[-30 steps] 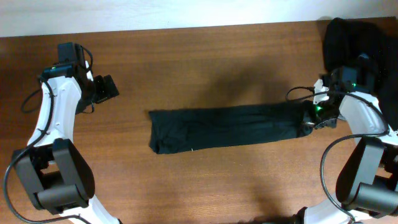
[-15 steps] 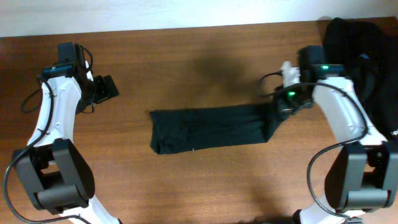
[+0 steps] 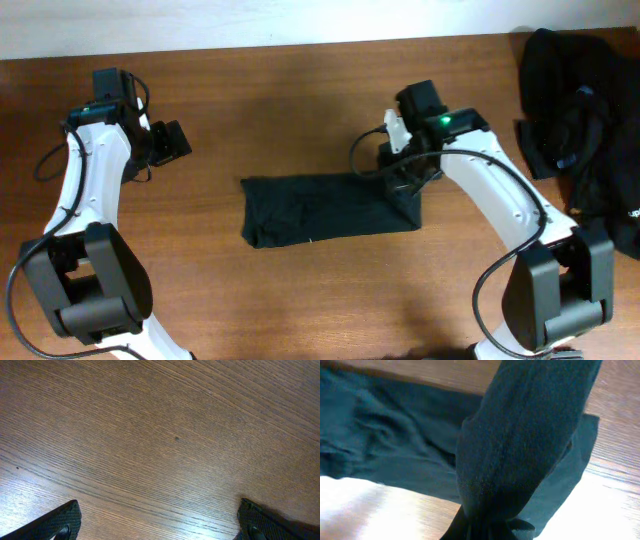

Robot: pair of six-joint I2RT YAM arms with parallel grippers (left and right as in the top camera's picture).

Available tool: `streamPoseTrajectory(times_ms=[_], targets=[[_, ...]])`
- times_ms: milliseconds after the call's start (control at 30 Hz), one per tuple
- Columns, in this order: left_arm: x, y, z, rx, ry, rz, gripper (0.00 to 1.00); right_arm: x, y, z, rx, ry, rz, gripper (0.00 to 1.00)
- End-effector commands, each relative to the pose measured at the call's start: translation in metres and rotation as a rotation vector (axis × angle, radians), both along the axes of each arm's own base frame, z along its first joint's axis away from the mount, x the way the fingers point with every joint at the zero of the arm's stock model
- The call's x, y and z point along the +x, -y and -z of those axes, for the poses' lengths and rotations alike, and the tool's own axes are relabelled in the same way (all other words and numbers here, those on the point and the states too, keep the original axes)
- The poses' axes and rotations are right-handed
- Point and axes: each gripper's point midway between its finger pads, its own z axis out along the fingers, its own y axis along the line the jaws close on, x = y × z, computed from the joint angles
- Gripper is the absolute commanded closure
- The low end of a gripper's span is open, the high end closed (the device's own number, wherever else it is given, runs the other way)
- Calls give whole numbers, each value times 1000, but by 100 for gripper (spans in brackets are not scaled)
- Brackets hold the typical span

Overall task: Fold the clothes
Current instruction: 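Fold the right end leftward over the strip with the right gripper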

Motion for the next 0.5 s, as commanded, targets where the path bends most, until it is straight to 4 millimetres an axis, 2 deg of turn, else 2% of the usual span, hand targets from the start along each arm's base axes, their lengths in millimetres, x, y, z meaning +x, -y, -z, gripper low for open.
streamPoseTrajectory(times_ms=[0,200,467], targets=[[2,0,-7,-1,19,1,0,4,-31,-18,51,34,-10,96],[2,0,-7,-1,19,1,1,3,-67,-38,85,83,-63,96],[2,0,-7,-1,19,1,1,-7,-114,-46,140,122,-103,96]])
